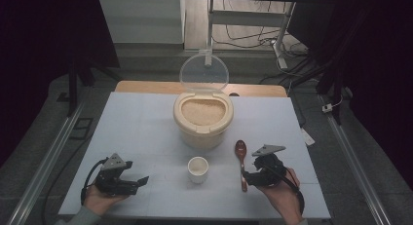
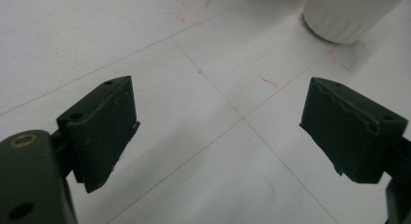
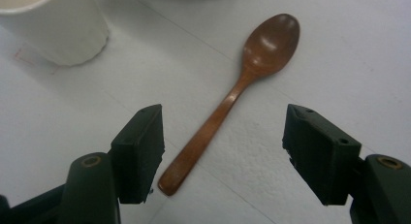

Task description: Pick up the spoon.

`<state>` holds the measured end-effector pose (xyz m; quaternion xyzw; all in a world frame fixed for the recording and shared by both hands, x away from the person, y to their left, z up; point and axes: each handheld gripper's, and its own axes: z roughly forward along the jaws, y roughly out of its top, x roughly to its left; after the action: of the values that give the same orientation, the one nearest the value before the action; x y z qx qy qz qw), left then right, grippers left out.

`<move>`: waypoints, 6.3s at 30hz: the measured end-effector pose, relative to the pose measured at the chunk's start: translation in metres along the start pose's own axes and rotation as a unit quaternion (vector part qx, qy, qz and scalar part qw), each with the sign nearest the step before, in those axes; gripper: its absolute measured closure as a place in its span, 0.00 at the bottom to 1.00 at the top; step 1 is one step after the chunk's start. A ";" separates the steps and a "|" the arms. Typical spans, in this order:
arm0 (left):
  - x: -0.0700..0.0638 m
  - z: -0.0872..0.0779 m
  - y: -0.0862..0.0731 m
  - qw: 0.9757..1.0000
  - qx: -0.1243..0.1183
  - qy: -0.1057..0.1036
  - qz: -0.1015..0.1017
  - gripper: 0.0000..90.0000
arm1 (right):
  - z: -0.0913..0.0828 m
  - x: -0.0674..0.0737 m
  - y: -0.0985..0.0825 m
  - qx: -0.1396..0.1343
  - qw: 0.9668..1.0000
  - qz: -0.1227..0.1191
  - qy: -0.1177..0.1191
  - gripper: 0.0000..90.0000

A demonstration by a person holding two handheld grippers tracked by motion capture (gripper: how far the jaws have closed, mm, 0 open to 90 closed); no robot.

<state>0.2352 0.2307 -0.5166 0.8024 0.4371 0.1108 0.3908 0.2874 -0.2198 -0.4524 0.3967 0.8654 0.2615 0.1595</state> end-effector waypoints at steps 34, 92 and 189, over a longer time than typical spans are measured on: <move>0.001 0.001 -0.001 1.000 0.004 0.004 0.005 0.15 | 0.067 0.002 0.011 0.109 0.991 0.063 -0.032 0.62; 0.004 0.000 -0.002 1.000 0.003 0.012 0.003 0.16 | -0.020 -0.021 0.006 0.005 0.995 -0.031 0.099 0.90; -0.109 0.007 0.103 0.958 0.036 -0.089 0.270 0.31 | 0.023 0.094 0.066 0.016 0.932 -0.300 0.204 0.90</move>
<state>0.2375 0.1089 -0.4285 0.9107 0.1714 0.1248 0.3546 0.2787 -0.1039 -0.4388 0.0590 0.9619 0.2632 0.0444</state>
